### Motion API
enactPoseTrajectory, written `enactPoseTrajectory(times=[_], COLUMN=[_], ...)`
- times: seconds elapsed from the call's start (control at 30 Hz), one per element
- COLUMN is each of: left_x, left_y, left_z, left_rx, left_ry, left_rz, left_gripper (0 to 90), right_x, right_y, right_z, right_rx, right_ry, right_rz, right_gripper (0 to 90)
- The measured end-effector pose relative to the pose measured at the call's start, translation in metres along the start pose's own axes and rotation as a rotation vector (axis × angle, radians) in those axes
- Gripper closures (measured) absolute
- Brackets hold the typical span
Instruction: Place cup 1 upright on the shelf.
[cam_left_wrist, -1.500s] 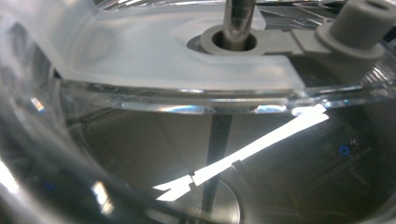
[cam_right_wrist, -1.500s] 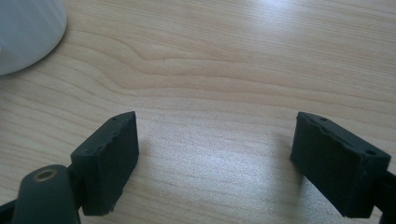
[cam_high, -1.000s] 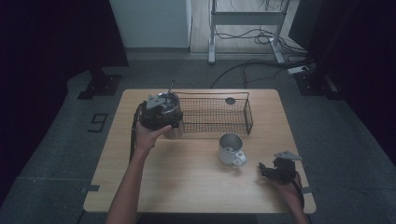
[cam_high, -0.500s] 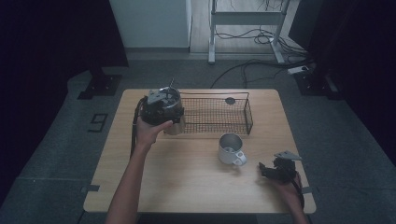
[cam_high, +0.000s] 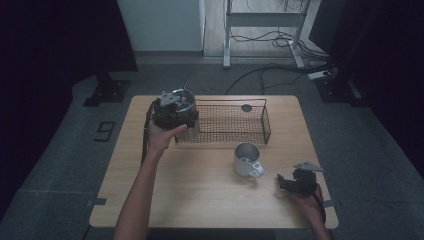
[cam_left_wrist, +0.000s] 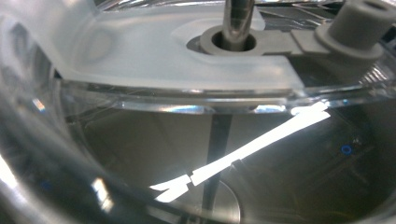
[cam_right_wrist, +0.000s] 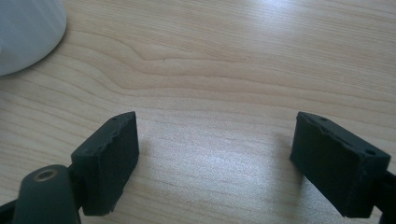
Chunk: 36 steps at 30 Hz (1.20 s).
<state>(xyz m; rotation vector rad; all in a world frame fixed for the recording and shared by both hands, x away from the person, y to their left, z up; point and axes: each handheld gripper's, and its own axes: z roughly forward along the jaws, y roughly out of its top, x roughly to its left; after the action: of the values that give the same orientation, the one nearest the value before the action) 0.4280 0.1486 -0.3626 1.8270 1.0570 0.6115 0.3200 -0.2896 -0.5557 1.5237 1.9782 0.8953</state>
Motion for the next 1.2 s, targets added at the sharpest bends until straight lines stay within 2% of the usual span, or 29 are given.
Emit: enactPoseTrajectory(times=[0.73, 0.93, 1.2], left_x=[0.001, 0.002, 0.006], left_y=[0.019, 0.022, 0.033], left_z=[0.017, 0.024, 0.034], left_rx=[-0.007, 0.005, -0.001], left_ry=[-0.001, 0.006, 0.011], left_rz=[0.01, 0.016, 0.006], left_gripper=[4.2, 4.1, 4.2], right_x=[0.0, 0.0, 0.0], right_y=[0.0, 0.0, 0.0], right_z=[0.0, 0.0, 0.0], right_rx=[-0.001, 0.001, 0.001], right_ry=[-0.003, -0.004, -0.003], right_rz=[0.001, 0.001, 0.002], right_gripper=[15.0, 15.0, 15.1])
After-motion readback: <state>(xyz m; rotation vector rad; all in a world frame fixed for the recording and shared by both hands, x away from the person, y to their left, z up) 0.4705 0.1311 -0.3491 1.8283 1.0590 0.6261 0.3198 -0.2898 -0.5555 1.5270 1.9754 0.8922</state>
